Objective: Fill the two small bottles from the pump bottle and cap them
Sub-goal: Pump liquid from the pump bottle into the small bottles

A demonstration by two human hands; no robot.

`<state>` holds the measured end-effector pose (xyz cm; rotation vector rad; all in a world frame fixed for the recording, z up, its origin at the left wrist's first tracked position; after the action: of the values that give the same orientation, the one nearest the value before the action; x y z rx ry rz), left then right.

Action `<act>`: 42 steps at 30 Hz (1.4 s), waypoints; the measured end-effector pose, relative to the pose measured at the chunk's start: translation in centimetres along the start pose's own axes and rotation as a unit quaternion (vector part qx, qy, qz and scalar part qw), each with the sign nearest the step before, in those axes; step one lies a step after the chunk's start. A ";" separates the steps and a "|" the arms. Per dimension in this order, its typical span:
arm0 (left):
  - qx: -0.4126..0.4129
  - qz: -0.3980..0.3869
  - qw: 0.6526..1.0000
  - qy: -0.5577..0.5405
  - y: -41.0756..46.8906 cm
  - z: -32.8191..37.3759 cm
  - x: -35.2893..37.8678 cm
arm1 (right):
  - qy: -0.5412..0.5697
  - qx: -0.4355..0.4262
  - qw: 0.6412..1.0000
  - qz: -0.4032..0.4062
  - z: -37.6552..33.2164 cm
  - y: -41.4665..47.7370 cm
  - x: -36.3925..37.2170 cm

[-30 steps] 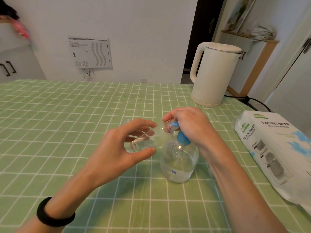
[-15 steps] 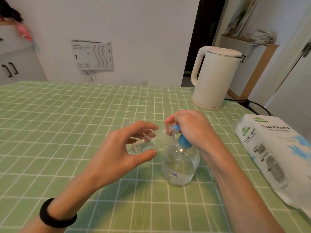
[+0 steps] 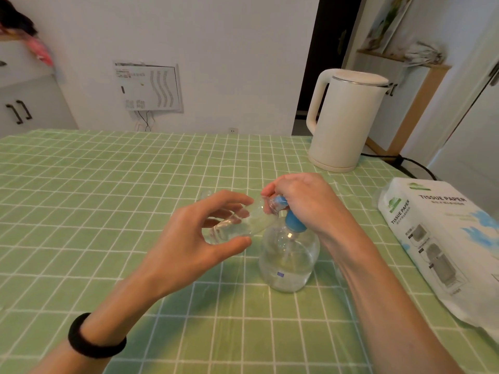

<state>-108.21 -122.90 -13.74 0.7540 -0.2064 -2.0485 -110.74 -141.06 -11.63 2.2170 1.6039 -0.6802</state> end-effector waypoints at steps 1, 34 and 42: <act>0.000 0.002 1.000 0.001 0.0 0.0 0.0 | -0.002 -0.003 1.000 0.007 -0.1 0.1 -0.1; -0.012 0.001 1.000 0.008 -0.1 -0.2 0.1 | 0.005 0.036 0.999 0.007 0.8 0.0 0.1; 0.004 -0.001 1.000 -0.009 0.1 0.1 0.0 | 0.007 0.017 1.000 0.016 0.4 0.4 -0.4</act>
<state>-108.20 -123.01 -13.59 0.7399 -0.2250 -2.0575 -110.53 -141.72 -11.76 2.2721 1.5701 -0.6901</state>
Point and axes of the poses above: each hand's wrist, its own y-axis towards the middle knuckle, its own x-axis out of the palm, z = x × y, the point moved 8 cm from there along y, towards the middle knuckle, and after that the axes turned 7 degrees about -y, right-handed, at the moved point
